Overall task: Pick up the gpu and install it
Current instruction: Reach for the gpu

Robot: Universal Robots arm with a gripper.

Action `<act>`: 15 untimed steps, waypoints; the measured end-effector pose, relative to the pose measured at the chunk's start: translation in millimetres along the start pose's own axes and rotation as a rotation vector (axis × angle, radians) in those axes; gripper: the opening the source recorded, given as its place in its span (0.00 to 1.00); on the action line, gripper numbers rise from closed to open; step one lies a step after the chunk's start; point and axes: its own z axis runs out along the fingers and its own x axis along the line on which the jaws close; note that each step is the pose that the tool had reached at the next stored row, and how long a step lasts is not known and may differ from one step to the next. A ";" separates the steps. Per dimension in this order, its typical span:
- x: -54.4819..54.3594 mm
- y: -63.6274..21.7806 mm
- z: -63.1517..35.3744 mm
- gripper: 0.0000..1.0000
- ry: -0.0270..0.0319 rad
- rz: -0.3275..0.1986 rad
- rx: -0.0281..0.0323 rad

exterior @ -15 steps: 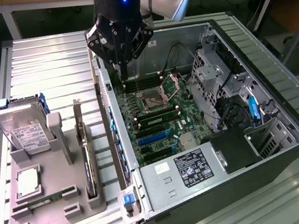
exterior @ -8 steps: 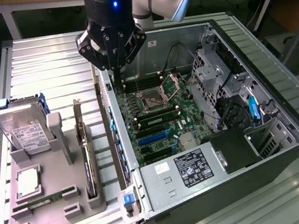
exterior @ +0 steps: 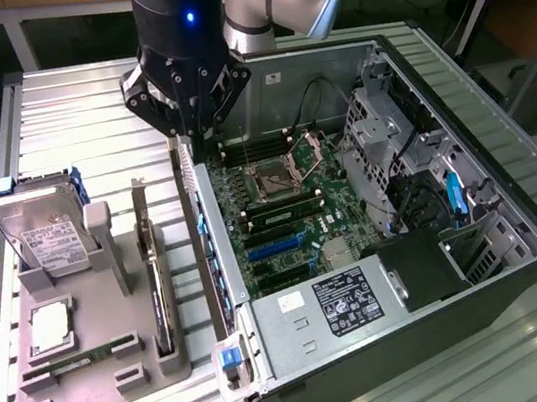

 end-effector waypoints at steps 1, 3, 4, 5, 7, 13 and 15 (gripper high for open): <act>1.3 -0.4 0.0 0.11 0.0001 -0.002 0.0000; 4.6 -1.7 0.0 0.11 0.0004 -0.006 -0.0001; 7.0 -2.7 0.1 0.11 0.0004 -0.009 -0.0002; 8.6 -3.4 0.2 0.11 0.0004 -0.011 -0.0003; 11.7 -4.2 0.2 0.11 0.0007 -0.015 -0.0004; 25.4 -8.3 0.4 0.11 0.0014 -0.031 -0.0007; 29.0 -9.3 0.4 0.11 0.0016 -0.036 -0.0008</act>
